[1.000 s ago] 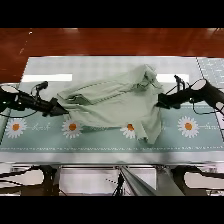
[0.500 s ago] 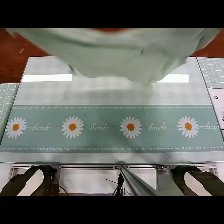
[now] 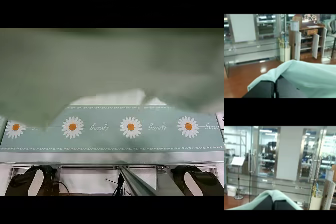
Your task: Fold the shirts.
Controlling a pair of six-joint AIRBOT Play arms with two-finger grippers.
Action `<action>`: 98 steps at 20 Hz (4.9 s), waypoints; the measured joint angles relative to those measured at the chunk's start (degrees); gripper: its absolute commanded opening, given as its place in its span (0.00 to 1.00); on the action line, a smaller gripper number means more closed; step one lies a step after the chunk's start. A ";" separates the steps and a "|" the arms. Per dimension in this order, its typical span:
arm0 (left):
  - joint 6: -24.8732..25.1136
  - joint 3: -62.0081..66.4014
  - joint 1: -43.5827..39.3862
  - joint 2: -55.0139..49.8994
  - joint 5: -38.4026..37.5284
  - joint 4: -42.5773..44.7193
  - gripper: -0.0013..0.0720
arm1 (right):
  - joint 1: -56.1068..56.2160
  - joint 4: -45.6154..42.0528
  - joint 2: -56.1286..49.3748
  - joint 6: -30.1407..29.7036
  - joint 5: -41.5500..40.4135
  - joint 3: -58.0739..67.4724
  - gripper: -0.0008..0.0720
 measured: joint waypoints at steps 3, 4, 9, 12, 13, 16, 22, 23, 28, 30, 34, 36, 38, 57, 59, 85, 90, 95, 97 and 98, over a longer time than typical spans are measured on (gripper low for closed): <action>-3.82 0.76 0.00 1.53 -8.46 1.88 0.05 | 0.00 -3.89 2.25 1.92 9.22 0.63 0.07; -4.59 0.90 0.00 1.62 -10.91 2.32 0.05 | 0.00 -5.73 2.36 2.29 13.18 0.76 0.07; -7.41 -1.73 0.07 -2.36 -25.62 3.21 0.05 | 0.02 -11.10 -4.02 2.36 34.27 0.90 0.07; -7.76 -9.60 -0.02 -6.86 -30.32 3.39 0.05 | 0.07 -9.92 -13.38 2.10 41.09 0.90 0.07; -7.52 -12.72 -0.04 -8.66 -30.91 3.50 0.05 | 0.07 -9.16 -17.20 1.88 42.27 0.90 0.07; -4.87 -21.97 -0.50 -15.89 -29.35 3.61 0.05 | 0.94 -7.30 -29.88 1.01 43.45 0.90 0.07; 0.83 -28.59 -1.90 -32.61 -16.04 0.76 0.05 | 3.69 -6.21 -47.63 -0.55 31.06 0.96 0.07; 1.84 -28.87 -2.01 -35.01 -12.76 -0.98 0.05 | 3.85 -5.70 -49.37 -0.02 27.23 0.96 0.07; 5.79 -29.55 -3.87 -45.57 1.25 -6.16 0.05 | 4.24 -3.82 -56.81 2.34 13.44 0.96 0.07; 7.76 -29.59 -5.49 -49.53 4.90 -7.06 0.05 | 4.31 -3.39 -60.00 2.60 10.93 0.96 0.07; 11.50 -29.66 -8.31 -56.52 8.68 -7.10 0.05 | 4.31 -4.48 -65.96 4.74 9.03 0.96 0.07; 12.02 -29.66 -8.92 -59.21 9.35 -6.62 0.05 | 4.31 -5.42 -68.35 6.21 9.09 0.96 0.07; 12.20 -29.59 -9.22 -60.89 9.53 -5.77 0.05 | 4.31 -6.03 -69.70 6.91 10.40 0.96 0.07; 6.19 -22.05 -8.90 -67.23 -11.54 4.39 0.47 | 4.24 -10.27 -67.43 6.84 33.03 0.76 0.25; 5.97 -19.91 -8.02 -66.95 -14.51 4.90 0.47 | 3.89 -11.93 -66.07 5.29 36.54 0.76 0.42; 7.91 -72.98 7.32 -44.46 -6.49 -1.11 0.82 | -28.11 -0.81 -32.65 -0.92 31.54 -39.54 0.49; 8.85 -73.59 1.31 -48.81 0.63 -8.74 0.05 | -28.15 0.22 -31.26 -1.29 31.26 -39.78 0.54; 11.93 -73.68 -1.14 -49.86 1.81 -12.31 0.05 | -28.15 -5.53 -29.99 -1.29 32.26 -42.93 0.57; 13.00 -73.68 -1.40 -49.96 1.77 -12.70 0.05 | -28.15 -5.68 -29.81 -1.29 32.94 -47.54 0.57; 13.40 -73.70 -1.49 -50.01 1.70 -12.83 0.05 | -28.15 -4.96 -29.81 -1.46 32.87 -50.12 0.58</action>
